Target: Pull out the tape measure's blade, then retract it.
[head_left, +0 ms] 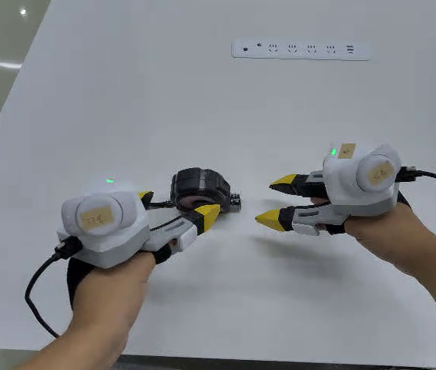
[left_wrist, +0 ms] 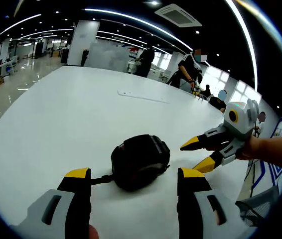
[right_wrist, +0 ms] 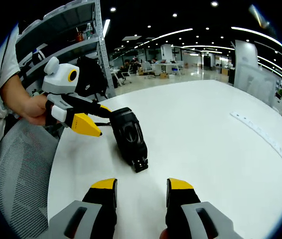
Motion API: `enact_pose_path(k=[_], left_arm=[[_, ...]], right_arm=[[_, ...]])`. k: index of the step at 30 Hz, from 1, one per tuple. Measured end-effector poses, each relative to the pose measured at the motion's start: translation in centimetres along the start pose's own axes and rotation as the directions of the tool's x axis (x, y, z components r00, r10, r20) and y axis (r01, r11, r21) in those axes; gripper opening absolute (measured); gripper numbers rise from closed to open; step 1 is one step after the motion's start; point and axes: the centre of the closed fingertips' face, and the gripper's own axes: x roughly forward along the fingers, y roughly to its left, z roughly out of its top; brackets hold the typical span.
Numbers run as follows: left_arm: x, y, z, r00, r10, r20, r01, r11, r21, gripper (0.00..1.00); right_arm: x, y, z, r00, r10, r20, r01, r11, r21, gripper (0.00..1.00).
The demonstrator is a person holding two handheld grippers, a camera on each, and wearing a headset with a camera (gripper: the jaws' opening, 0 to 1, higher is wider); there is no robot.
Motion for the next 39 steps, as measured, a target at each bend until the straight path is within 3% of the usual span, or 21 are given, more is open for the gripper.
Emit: enact_pose_path(k=[13,26,28,39], left_arm=[[-3.2,0.4,0.1,0.9991,-0.040,-0.014,0.041,0.992,0.116,0.73],[-5.4,1.5,-1.1,0.9974,-0.059,-0.041,0.064,0.987,0.150,0.79],[-5.8,1.8,-1.3,0.9974,-0.053,-0.049,0.061,0.982,0.178,0.80],[-8.0,3.9,-1.7,0.9971,-0.034,-0.068,0.046,0.984,0.174,0.85]], right_arm=[[-2.8,0.5,-0.3,0.9974,-0.063,0.035,0.062,0.997,0.051,0.45],[-5.7,0.6,-1.1,0.9878,-0.145,0.057,0.139,0.986,0.096,0.54],[-6.3,0.8,-1.3,0.9872,-0.147,0.062,0.140,0.984,0.111,0.55],[-8.8,1.3,-2.6,0.9789,-0.196,0.059,0.186,0.973,0.139,0.59]])
